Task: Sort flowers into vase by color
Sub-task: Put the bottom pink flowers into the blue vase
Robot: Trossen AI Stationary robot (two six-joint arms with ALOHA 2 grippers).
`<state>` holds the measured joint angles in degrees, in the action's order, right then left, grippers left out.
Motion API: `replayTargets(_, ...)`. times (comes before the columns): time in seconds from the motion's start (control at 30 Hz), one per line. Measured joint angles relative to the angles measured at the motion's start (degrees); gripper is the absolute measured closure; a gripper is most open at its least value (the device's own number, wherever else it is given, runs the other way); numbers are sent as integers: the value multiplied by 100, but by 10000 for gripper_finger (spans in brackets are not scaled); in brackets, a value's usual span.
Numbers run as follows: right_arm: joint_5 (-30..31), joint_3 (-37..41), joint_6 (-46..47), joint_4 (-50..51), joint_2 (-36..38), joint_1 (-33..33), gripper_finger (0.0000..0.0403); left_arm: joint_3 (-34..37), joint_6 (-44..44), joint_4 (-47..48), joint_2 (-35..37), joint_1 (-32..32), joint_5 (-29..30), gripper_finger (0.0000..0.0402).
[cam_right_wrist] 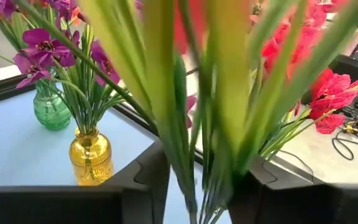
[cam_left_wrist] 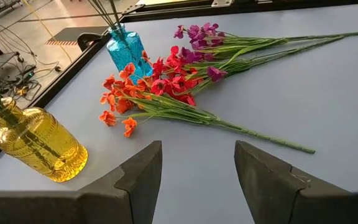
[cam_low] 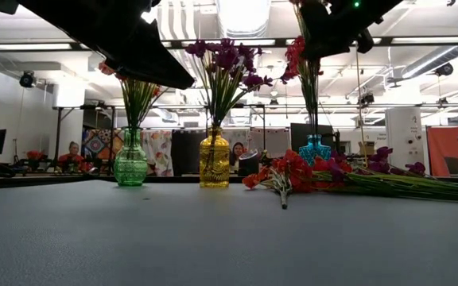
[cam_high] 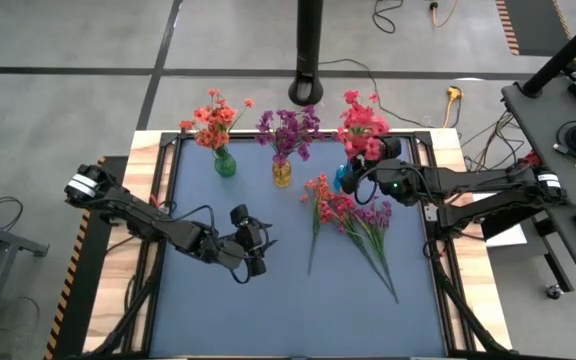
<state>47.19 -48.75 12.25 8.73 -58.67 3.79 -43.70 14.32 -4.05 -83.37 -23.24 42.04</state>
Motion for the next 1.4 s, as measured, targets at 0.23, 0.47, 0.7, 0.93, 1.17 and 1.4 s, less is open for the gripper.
replayTargets(0.23, 88, 0, 57, 145, 10, 0, 243, 0, 26, 37, 0, 1, 0, 217)
replayTargets(0.47, 88, 0, 85, 363, 44, 0, 201, 0, 31, 39, 0, 0, 0, 217)
replayTargets(0.7, 82, 0, 155, 666, 200, 0, 166, 0, 54, 44, 0, 2, 0, 217)
replayTargets(0.93, 19, -126, 658, 1463, 377, -2, 140, 2, 172, 114, -1, 0, 0, 217)
replayTargets(1.17, -455, -426, 1149, 2270, 391, -15, 119, 2, 198, 116, -2, 0, -2, 217)
replayTargets(1.4, -723, -755, 1555, 3098, 391, -15, 110, 2, 358, 216, -2, 0, -5, 217)
